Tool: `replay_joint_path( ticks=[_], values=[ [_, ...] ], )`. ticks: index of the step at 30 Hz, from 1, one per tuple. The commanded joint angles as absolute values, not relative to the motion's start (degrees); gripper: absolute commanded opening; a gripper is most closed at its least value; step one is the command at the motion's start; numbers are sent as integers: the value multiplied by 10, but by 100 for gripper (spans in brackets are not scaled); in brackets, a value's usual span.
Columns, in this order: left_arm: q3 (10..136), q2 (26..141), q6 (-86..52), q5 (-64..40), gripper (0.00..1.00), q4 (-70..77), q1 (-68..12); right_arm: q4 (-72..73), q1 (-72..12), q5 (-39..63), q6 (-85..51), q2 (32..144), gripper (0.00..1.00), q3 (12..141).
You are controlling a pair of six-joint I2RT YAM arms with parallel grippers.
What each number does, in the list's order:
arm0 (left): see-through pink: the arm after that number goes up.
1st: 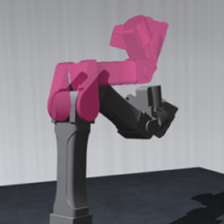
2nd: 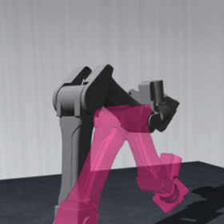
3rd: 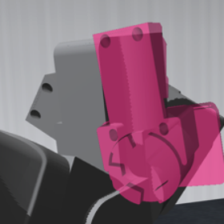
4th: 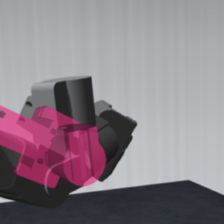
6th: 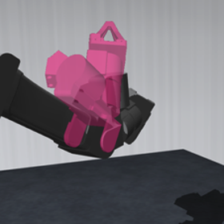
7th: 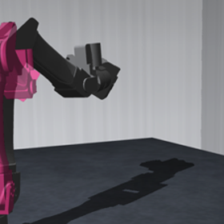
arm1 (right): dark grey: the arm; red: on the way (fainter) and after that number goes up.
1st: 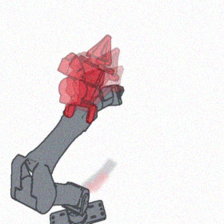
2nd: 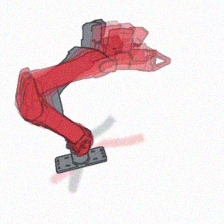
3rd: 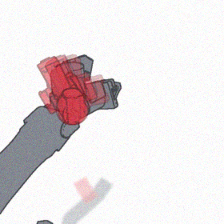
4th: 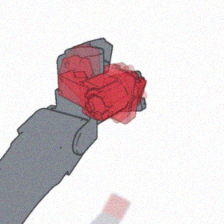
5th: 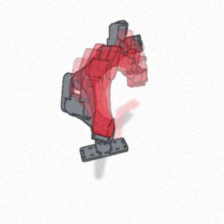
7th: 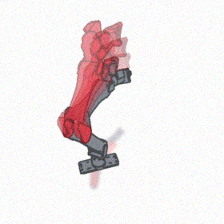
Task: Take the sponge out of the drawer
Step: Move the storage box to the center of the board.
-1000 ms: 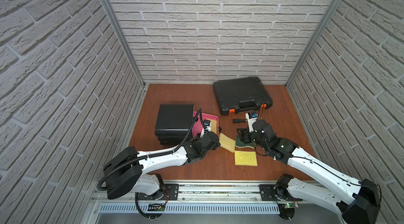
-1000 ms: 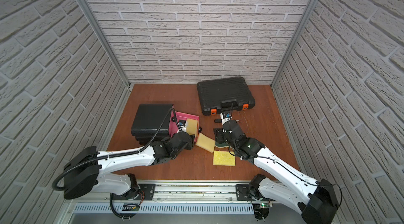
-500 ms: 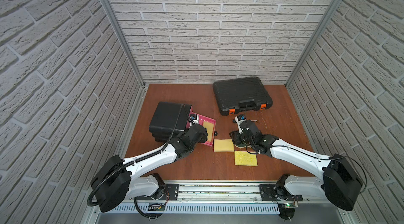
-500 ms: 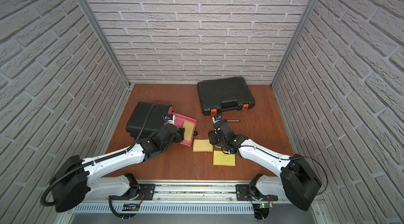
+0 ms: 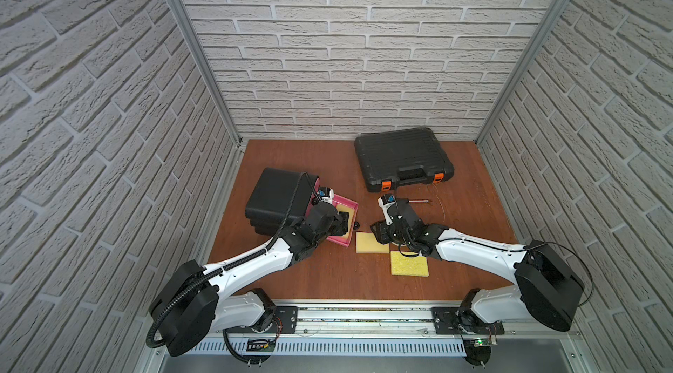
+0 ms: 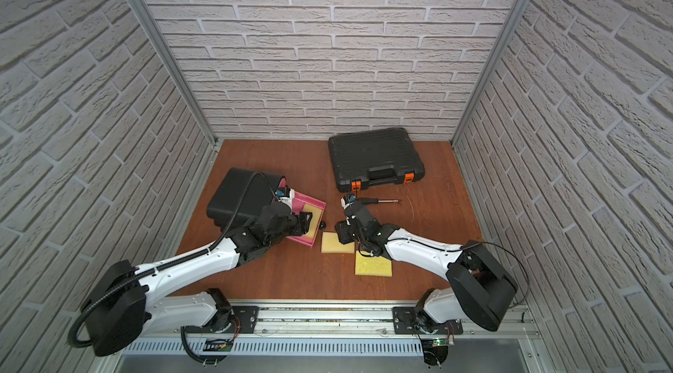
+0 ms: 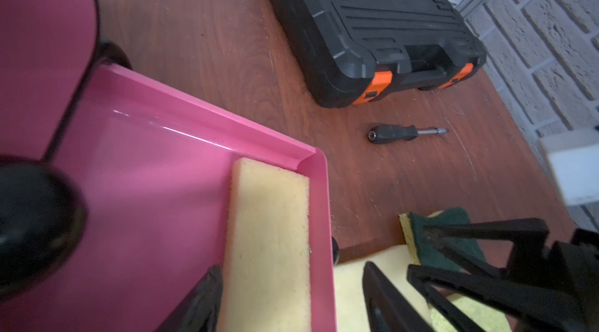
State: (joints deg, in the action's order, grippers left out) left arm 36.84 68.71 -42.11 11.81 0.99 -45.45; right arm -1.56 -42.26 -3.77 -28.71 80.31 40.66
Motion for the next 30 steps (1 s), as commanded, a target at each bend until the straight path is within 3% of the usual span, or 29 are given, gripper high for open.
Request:
replay_joint_path(
  ticks=[1, 5, 16, 24, 30],
  values=[
    [392, 660, -405, 92, 68, 38, -459, 31, -443, -16, -299, 826, 55, 443],
    [390, 622, -393, 93, 69, 24, -462, 30, -462, -17, -299, 878, 55, 485],
    [400, 466, -362, 250, 72, -152, -432, -8, -469, -55, -302, 929, 54, 526],
    [374, 325, -379, 328, 78, -252, -358, -17, -474, -61, -301, 967, 54, 554],
    [335, 293, -418, 353, 82, -259, -303, -28, -473, -62, -292, 992, 53, 585]
  ],
)
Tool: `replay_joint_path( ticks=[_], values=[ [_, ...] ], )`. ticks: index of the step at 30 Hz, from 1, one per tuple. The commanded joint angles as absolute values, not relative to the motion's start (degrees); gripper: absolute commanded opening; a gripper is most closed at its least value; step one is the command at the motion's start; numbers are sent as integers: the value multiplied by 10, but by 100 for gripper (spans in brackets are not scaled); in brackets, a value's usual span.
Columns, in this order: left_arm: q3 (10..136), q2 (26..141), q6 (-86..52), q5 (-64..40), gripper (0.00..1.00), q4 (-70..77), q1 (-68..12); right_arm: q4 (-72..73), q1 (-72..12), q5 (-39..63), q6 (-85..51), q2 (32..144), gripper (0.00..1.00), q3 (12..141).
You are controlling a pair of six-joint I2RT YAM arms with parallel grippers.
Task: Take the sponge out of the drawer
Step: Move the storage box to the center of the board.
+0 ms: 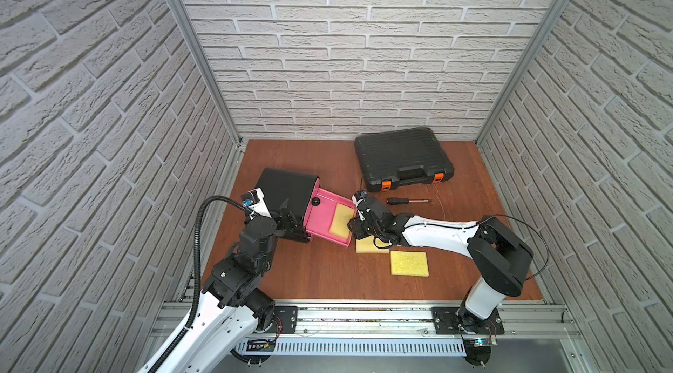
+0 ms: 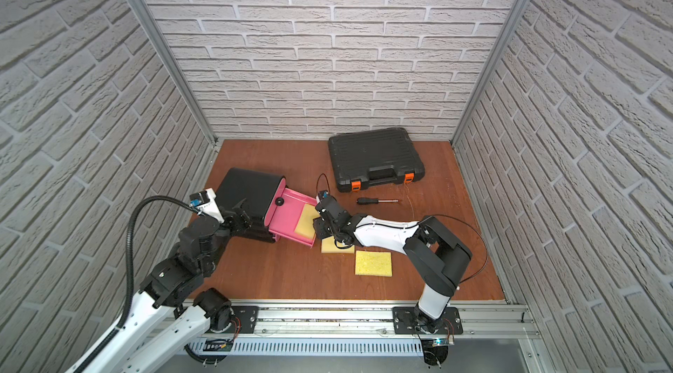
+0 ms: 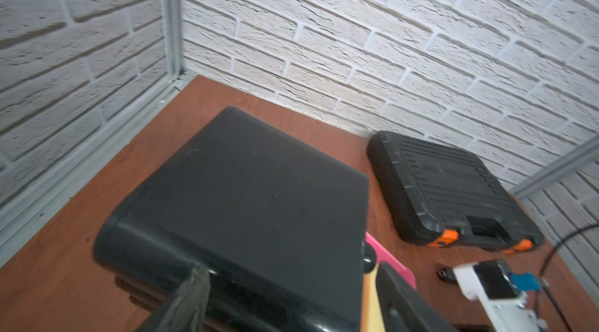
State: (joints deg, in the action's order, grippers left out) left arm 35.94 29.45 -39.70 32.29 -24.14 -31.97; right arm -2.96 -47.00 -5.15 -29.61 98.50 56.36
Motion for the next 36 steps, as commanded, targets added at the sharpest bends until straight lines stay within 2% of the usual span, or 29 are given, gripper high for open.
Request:
replay_joint_path(
  ticks=[1, 9, 14, 23, 36],
  values=[
    [331, 295, -425, 356, 81, -258, -296, -29, -474, -63, -289, 995, 53, 590],
    [284, 306, -481, 358, 83, -248, -237, -50, -474, -69, -267, 1028, 51, 643],
    [263, 298, -482, 303, 83, -218, -211, -68, -472, -72, -243, 1055, 50, 687],
    [242, 321, -485, 201, 83, -139, -206, -86, -462, -69, -205, 1094, 49, 760],
    [235, 339, -484, 138, 82, -91, -206, -69, -426, -31, -191, 1113, 49, 794]
  ],
)
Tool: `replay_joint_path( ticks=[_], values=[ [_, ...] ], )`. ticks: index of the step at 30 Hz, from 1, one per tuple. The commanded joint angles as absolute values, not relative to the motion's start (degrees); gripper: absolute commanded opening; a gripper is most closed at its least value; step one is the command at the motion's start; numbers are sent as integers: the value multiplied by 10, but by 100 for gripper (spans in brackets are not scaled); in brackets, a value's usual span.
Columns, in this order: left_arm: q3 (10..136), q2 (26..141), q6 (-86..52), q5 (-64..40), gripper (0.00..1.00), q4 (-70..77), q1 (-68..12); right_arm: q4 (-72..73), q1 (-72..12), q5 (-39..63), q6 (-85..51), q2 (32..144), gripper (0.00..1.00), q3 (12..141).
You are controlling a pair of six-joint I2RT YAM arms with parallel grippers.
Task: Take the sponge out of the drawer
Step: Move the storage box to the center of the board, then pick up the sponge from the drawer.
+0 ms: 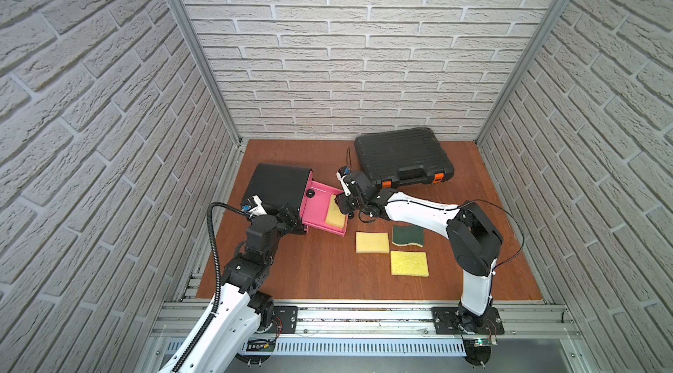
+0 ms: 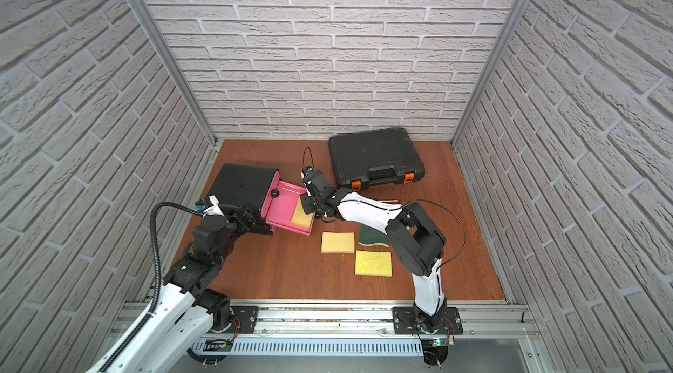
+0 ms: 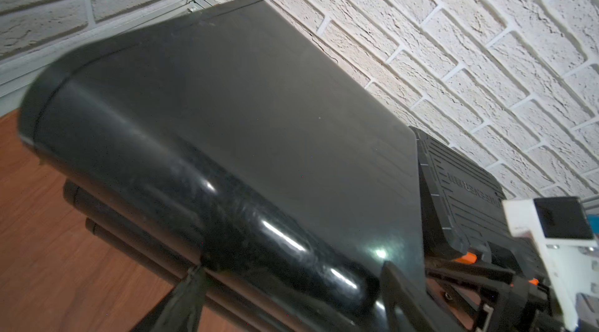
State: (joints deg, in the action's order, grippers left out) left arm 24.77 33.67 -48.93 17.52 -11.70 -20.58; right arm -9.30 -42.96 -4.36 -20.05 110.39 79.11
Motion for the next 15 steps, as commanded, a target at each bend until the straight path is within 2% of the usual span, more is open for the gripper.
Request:
replay_joint_path(
  ticks=[1, 9, 15],
  values=[
    [235, 337, -484, 137, 82, -91, -206, -67, -426, -32, -193, 1109, 48, 790],
    [233, 295, -490, 131, 82, -104, -207, -86, -442, -30, -251, 1080, 48, 773],
    [237, 280, -491, 120, 85, -95, -223, -114, -463, -58, -263, 1107, 54, 803]
  ],
)
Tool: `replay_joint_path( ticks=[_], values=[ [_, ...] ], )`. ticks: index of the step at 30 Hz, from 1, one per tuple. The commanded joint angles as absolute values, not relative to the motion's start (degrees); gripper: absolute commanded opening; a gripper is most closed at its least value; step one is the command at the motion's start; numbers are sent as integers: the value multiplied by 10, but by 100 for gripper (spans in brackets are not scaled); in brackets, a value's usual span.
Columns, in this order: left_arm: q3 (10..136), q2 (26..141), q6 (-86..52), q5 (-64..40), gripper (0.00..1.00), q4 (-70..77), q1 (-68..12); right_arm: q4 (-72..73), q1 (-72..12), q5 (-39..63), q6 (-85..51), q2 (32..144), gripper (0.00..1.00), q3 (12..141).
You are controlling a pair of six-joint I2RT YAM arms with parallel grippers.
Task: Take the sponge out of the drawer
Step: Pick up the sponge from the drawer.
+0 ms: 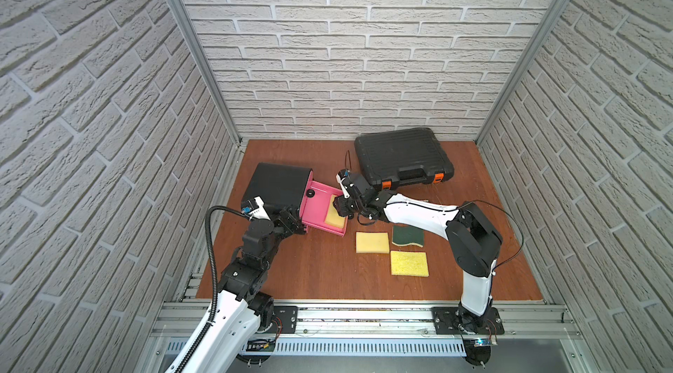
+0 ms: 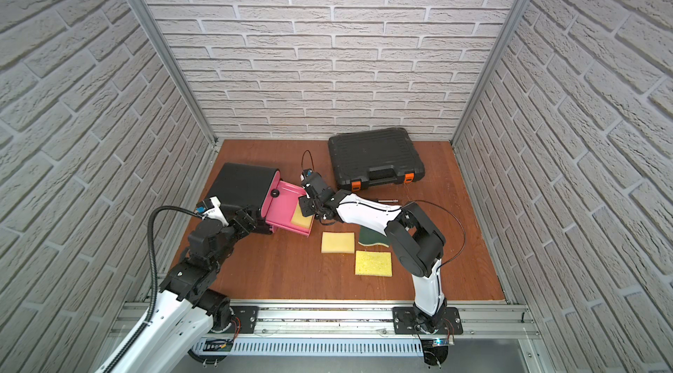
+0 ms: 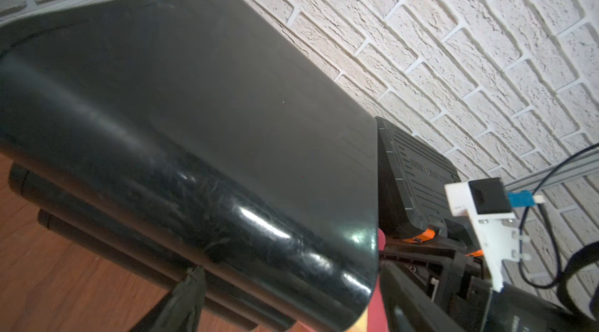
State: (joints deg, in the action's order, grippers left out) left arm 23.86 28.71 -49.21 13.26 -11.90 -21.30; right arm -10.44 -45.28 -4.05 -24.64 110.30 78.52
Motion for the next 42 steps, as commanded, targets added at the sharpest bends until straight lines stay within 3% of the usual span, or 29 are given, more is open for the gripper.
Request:
replay_joint_path(
  ticks=[1, 10, 32, 34, 39, 42],
  values=[
    [241, 279, -489, 120, 86, -95, -228, -114, -463, -59, -265, 1111, 54, 806],
    [263, 271, -456, 145, 91, -100, -277, -143, -472, -74, -276, 1166, 58, 858],
    [270, 258, -448, 153, 91, -116, -283, -214, -482, -109, -313, 1243, 57, 951],
    [271, 258, -447, 152, 91, -116, -283, -217, -482, -110, -313, 1248, 52, 954],
    [272, 253, -447, 154, 91, -120, -284, -208, -483, -103, -309, 1248, 17, 952],
    [274, 251, -447, 154, 91, -121, -284, -173, -483, -67, -294, 1240, 6, 935]
  ],
)
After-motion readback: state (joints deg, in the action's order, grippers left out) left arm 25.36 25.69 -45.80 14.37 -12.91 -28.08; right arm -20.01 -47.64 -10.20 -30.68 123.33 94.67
